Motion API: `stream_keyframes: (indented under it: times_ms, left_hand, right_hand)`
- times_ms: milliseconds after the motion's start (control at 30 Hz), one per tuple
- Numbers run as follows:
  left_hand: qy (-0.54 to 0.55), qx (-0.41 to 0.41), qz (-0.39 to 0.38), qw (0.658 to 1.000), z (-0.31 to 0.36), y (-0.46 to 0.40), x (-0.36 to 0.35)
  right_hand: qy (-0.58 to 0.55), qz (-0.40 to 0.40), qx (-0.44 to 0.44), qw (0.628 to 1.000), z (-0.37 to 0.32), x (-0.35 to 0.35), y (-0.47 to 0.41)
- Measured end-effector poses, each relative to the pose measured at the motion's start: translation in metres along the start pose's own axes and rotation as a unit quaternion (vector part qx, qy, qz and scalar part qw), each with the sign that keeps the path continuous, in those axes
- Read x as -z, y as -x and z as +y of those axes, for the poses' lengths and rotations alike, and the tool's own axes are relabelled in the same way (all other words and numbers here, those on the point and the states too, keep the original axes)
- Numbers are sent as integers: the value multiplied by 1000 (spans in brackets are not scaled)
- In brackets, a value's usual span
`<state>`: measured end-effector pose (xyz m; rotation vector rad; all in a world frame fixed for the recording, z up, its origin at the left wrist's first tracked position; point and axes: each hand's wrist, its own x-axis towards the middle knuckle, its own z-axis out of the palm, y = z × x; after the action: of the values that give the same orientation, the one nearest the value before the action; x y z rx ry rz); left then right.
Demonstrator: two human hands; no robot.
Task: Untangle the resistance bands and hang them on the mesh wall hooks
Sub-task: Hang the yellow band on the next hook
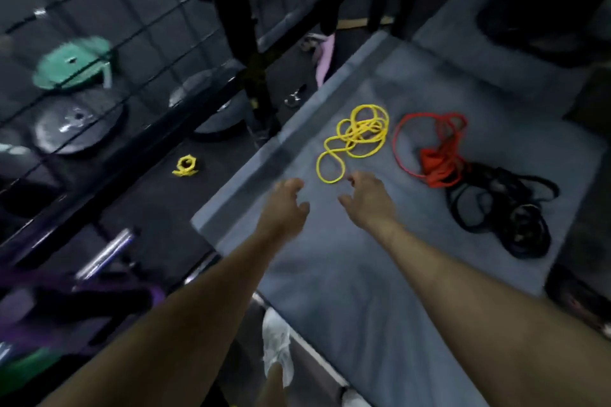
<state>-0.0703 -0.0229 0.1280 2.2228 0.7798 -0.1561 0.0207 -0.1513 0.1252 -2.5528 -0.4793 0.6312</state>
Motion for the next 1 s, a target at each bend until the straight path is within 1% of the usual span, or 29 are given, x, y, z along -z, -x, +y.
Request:
stream_keyframes:
  times_ms: [67,133,200,300,367,467,567,667,733,800,867,1000]
  left_hand:
    - [-20,-35,-37,999,0,-32,-10]
    - [-47,-47,-68,995,-5,-60,-19]
    - [-67,-55,-84,993,-14,-87,-29]
    - [-92,-69,-97,989,-29,-125,-47]
    - [-102,-77,-112,986,-38,-149,-61]
    - [-94,-85,-103,987,-52,-178,-83]
    - [-77,-83,-82,990,-64,-192,-96]
    - [-64,-80,-73,992,-70,-197,-95]
    - [-52,-84,-65,993,-69,-196,-88]
    - [-46,-94,-65,992,-60,-192,-76]
    - [-43,-106,-71,991,-42,-184,-62]
    - [-4,-142,-75,987,13,-162,-22]
  right_hand:
    - [-12,8,-36,999,18,-3,-23]
    - [-34,21,-61,997,34,-11,-45]
    - [-52,29,-81,995,47,-23,-66]
    - [-60,10,-116,991,61,-46,-97]
    - [-63,5,-118,991,69,-65,-117]
    - [-65,23,-117,991,77,-92,-148]
    - [-43,49,-117,991,76,-112,-168]
    - [-29,64,-114,991,69,-122,-177]
    - [-57,72,-115,989,64,-118,-172]
    - [-95,72,-100,988,54,-104,-162]
    - [-123,66,-62,988,42,-79,-150]
    - [-152,72,46,985,4,-9,-128]
